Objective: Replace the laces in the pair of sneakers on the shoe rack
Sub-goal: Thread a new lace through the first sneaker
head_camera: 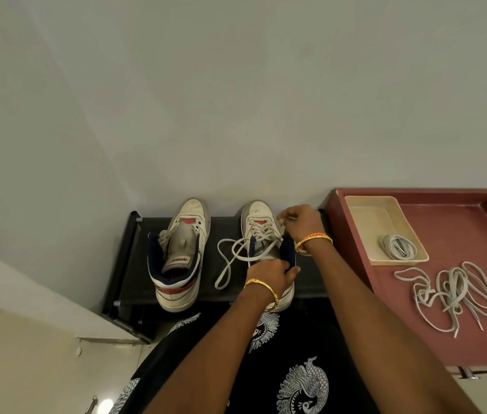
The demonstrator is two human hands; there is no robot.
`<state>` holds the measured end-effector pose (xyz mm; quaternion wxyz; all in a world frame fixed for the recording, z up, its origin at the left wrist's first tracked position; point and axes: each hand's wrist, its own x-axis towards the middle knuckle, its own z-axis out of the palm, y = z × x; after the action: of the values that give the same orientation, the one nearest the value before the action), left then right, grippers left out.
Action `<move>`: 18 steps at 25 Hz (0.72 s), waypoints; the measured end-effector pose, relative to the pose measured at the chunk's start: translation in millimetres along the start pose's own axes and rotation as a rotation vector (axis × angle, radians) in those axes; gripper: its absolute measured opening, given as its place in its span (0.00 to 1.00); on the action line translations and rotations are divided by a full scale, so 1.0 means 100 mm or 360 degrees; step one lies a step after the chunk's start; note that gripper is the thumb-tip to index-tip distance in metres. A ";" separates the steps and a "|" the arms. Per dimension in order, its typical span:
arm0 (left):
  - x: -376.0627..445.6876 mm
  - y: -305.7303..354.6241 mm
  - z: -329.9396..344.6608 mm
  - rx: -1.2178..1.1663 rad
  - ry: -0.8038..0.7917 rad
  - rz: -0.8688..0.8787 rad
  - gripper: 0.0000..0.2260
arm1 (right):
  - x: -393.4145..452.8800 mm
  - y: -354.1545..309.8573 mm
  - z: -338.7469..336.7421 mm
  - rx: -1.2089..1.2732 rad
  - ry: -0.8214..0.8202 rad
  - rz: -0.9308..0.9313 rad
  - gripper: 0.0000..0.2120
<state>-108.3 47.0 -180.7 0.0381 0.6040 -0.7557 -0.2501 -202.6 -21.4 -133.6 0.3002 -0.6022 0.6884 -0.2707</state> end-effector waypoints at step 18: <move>-0.08 -0.20 -0.18 -0.0721 0.0973 -0.0145 0.13 | -0.30 -0.19 -0.51 0.0019 0.0483 -0.0232 0.06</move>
<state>-82.3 45.3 -171.8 0.3831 0.6600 -0.6074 -0.2207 -224.4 6.5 -82.8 0.1759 -0.6011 0.6786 -0.3837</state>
